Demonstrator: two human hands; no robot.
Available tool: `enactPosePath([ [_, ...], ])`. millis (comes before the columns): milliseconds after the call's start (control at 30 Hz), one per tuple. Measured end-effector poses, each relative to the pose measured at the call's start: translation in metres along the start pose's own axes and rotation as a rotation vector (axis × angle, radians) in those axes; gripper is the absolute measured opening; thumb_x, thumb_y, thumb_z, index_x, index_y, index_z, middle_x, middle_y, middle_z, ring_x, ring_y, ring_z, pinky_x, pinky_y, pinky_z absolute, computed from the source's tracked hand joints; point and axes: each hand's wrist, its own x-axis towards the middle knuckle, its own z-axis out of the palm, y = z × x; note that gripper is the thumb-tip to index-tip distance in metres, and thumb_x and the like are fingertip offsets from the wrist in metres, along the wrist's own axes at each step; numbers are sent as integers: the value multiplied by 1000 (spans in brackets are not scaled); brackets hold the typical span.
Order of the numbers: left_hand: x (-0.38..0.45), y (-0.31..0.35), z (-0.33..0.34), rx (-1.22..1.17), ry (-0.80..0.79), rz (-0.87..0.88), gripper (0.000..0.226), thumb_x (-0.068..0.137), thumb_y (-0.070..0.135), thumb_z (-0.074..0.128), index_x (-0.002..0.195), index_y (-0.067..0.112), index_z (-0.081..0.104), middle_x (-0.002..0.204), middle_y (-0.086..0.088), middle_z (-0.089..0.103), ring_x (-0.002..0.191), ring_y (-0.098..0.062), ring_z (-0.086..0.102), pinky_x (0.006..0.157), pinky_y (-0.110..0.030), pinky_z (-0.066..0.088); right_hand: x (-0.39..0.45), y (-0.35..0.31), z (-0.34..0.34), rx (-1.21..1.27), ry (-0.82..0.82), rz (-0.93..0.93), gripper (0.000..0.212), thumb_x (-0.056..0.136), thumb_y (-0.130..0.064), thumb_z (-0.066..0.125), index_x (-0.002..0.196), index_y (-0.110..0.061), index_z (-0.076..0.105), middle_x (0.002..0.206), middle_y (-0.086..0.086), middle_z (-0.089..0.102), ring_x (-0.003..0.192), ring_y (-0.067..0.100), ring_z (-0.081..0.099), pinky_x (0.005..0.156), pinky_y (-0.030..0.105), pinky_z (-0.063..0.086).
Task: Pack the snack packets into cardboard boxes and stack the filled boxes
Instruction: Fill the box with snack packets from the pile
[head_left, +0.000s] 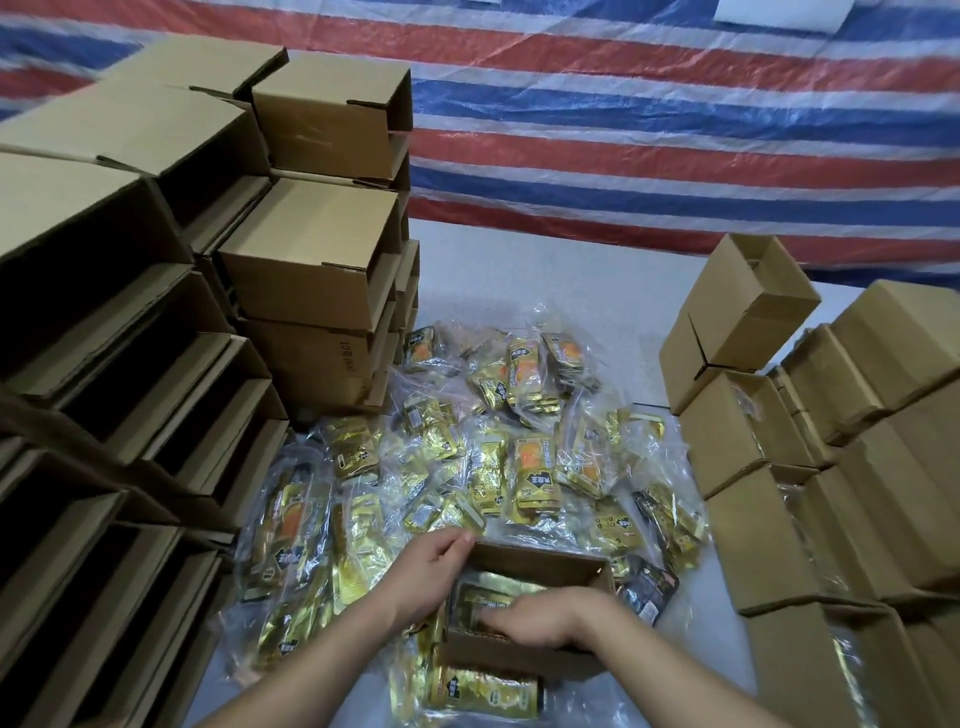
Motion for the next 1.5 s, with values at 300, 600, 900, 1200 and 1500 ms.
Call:
enactPosePath([
  [300, -2, 0, -4, 32, 2, 12, 35, 105, 39, 43, 82, 23, 64, 75, 9, 60, 72, -6, 53, 68, -24, 40, -5, 23, -17, 84, 234, -141, 35, 101, -40, 38, 93, -14, 61, 85, -1, 60, 72, 13, 54, 65, 29, 42],
  [600, 2, 0, -4, 56, 5, -5, 36, 105, 40, 43, 78, 25, 62, 70, 14, 60, 65, 5, 52, 64, -17, 38, -12, 25, -20, 81, 236, -173, 31, 99, -30, 37, 71, -19, 45, 70, -1, 43, 63, 15, 37, 62, 33, 30],
  [900, 3, -4, -3, 54, 4, -17, 37, 105, 42, 43, 81, 19, 62, 75, 5, 58, 69, -7, 51, 68, -27, 39, -9, 20, -13, -29, 277, -174, 40, 101, -31, 38, 108, -5, 67, 108, 15, 69, 91, 24, 65, 79, 33, 52],
  [1200, 0, -2, -6, 51, 6, -45, 35, 105, 42, 42, 93, 21, 66, 95, -10, 68, 82, -14, 58, 74, -28, 42, -21, 32, -41, -161, 800, -388, 37, 95, -35, 58, 130, -25, 58, 126, -11, 59, 116, 11, 55, 103, 29, 46],
  [1500, -4, 7, -5, 37, -5, -90, 33, 106, 40, 40, 96, 21, 66, 96, -6, 68, 88, -15, 60, 76, -26, 42, 5, 39, -30, -441, 630, -207, 17, 99, -26, 49, 109, -20, 61, 103, 3, 66, 94, 22, 63, 79, 36, 53],
])
